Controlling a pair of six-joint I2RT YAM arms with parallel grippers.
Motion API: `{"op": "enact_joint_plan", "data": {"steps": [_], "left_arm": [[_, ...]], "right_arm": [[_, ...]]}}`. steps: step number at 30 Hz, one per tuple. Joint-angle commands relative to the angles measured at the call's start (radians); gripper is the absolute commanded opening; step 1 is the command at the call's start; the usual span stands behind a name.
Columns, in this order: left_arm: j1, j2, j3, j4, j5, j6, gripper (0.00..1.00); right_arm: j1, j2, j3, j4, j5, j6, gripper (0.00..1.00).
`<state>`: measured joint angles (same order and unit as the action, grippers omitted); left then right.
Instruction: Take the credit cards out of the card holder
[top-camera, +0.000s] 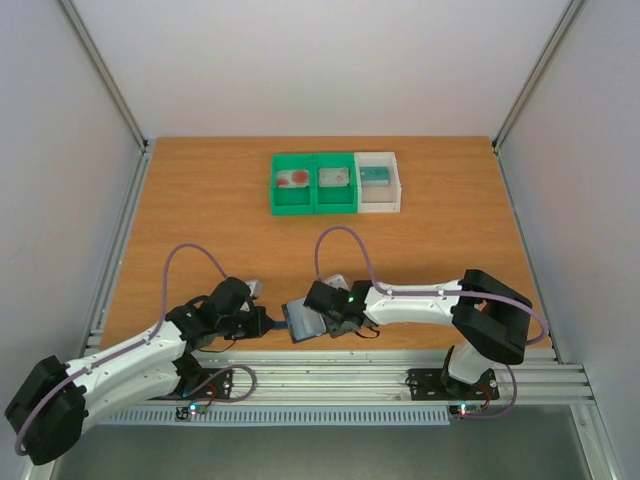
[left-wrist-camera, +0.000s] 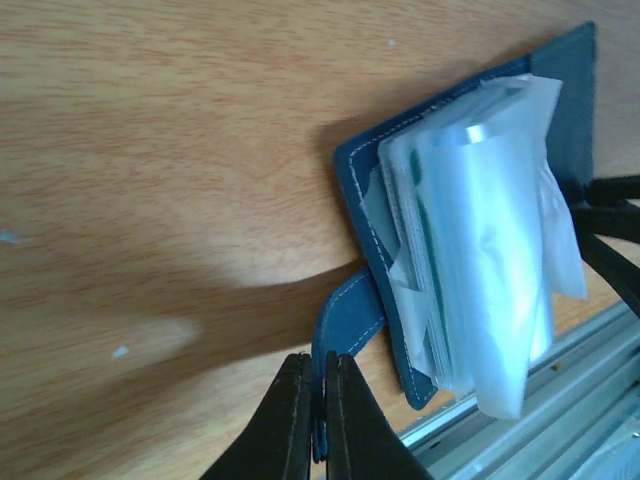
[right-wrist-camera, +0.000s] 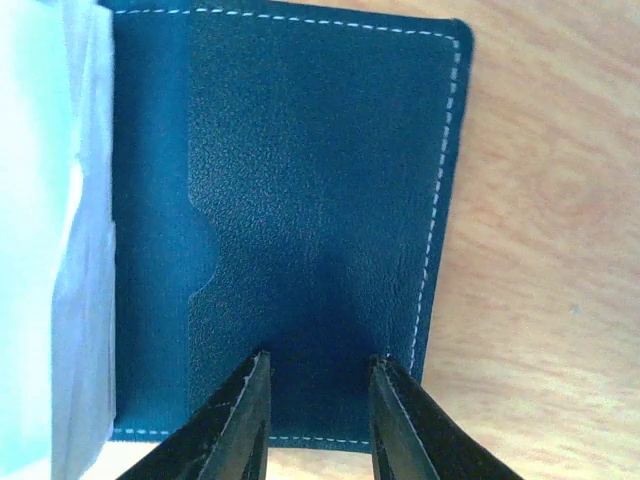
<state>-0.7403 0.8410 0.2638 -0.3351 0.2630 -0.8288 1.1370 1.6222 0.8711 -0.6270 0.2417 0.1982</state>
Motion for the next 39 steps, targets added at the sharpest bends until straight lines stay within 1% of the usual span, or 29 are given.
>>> {"op": "enact_joint_plan", "data": {"steps": [1,5,8,9,11,15,22,25,30,33,35,39], "left_arm": [[0.014,0.023,0.052,-0.044,-0.068,0.018,0.03],[0.018,0.046,0.065,-0.036,-0.059,0.010,0.05],[0.019,0.067,0.064,-0.015,-0.044,0.011,0.03],[0.018,0.074,0.062,-0.004,-0.041,0.013,0.02],[0.020,0.087,0.058,0.009,-0.031,0.015,0.00],[0.020,0.098,0.055,0.032,-0.015,0.010,0.00],[0.020,0.091,0.048,0.043,-0.016,-0.005,0.01],[0.020,0.090,0.045,0.045,-0.018,-0.005,0.01],[0.020,0.097,0.039,0.059,-0.009,-0.008,0.00],[0.020,0.096,0.030,0.073,-0.004,-0.008,0.00],[0.021,0.096,0.029,0.077,0.001,-0.009,0.00],[0.020,0.095,0.025,0.081,0.002,0.000,0.00]], "right_arm": [[0.001,-0.064,-0.025,0.015,-0.053,0.077,0.28],[0.001,-0.118,0.023,-0.007,-0.089,0.067,0.31],[0.003,-0.149,0.067,-0.002,-0.103,0.049,0.38],[0.003,-0.148,0.077,0.011,-0.104,0.039,0.41],[0.004,-0.122,0.104,0.030,-0.112,0.019,0.48],[0.014,-0.031,0.176,0.016,-0.099,0.006,0.58],[0.040,0.060,0.194,0.032,-0.106,0.002,0.70],[0.058,0.081,0.194,0.043,-0.103,0.006,0.73],[0.060,0.119,0.219,0.045,-0.111,0.008,0.75],[0.061,0.130,0.227,0.047,-0.109,0.008,0.77],[0.061,0.144,0.239,0.036,-0.110,0.010,0.80],[0.061,0.174,0.263,0.015,-0.097,0.019,0.82]]}}
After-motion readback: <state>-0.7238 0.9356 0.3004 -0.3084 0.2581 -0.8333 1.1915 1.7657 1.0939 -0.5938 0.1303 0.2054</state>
